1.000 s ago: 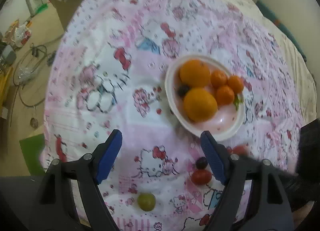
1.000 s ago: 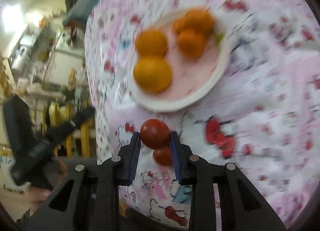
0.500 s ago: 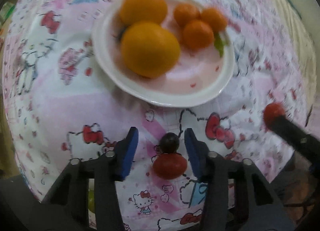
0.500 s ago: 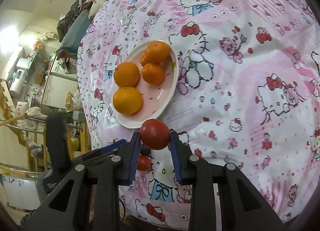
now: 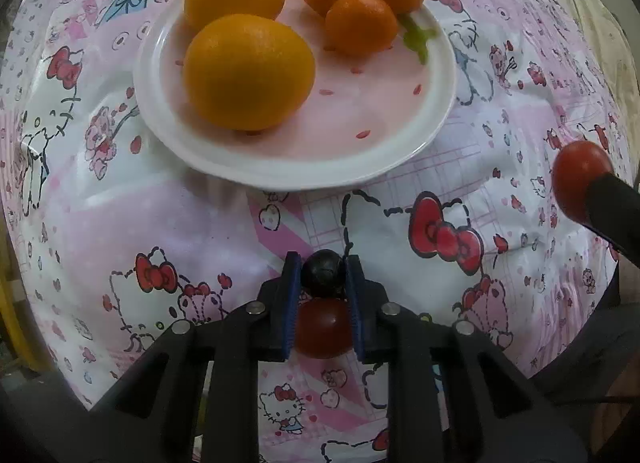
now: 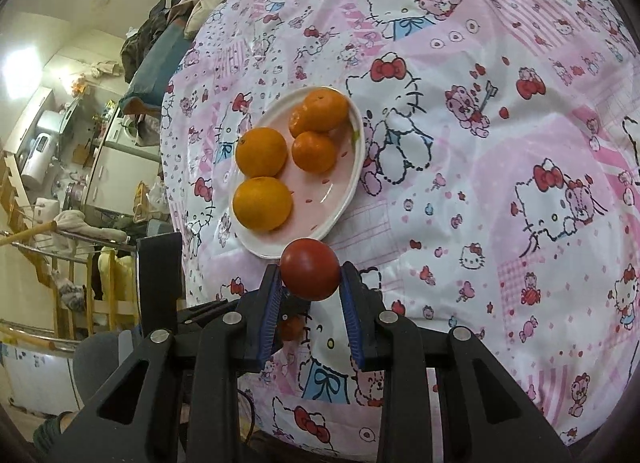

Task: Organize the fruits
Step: 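Grasp a second black grape with the left tool while the right tool holds its tomato, then lower the tomato and grape onto the plate and open both tools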

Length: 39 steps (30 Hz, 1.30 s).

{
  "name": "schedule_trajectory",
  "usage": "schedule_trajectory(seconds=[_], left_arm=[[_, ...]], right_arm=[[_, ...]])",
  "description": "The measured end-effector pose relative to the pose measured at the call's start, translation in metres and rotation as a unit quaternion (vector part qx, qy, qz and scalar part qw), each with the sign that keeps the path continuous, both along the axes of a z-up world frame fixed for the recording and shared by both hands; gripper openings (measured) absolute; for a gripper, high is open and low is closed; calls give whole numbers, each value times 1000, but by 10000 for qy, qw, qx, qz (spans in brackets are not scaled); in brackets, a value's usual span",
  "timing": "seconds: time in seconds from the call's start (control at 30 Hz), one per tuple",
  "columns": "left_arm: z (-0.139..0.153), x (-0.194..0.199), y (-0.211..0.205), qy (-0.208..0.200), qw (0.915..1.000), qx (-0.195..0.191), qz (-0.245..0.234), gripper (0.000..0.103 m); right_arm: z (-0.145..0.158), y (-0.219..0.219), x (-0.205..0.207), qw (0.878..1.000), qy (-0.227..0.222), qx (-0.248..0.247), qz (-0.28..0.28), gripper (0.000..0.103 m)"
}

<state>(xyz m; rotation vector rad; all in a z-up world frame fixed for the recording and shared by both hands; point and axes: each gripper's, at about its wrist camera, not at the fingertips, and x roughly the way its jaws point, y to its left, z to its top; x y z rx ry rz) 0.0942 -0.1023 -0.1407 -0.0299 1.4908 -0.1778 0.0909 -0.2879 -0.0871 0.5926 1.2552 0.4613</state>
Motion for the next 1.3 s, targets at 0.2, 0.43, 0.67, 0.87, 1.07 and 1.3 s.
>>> schedule_trajectory(seconds=[0.2, 0.43, 0.67, 0.87, 1.07, 1.3], left_arm=[[21, -5, 14, -273, 9993, -209, 178, 18], [59, -11, 45, -811, 9939, -478, 575, 18], [90, 20, 97, -1199, 9846, -563, 1141, 18], [91, 48, 111, -1213, 9813, -604, 1366, 18], [69, 72, 119, -929, 9806, -700, 1580, 18], [48, 96, 110, -782, 9830, -648, 1530, 18]], right_arm=[[-1, 1, 0, 10000, -8, -93, -27, 31], [5, 7, 3, 9998, -117, -140, 1, 31], [20, 14, 23, 9990, -367, -222, 93, 31], [18, 25, 49, 9986, -348, -307, 243, 31], [-3, 41, 70, 9982, -74, -367, 466, 31], [-24, 51, 89, 9965, 112, -524, 637, 31]])
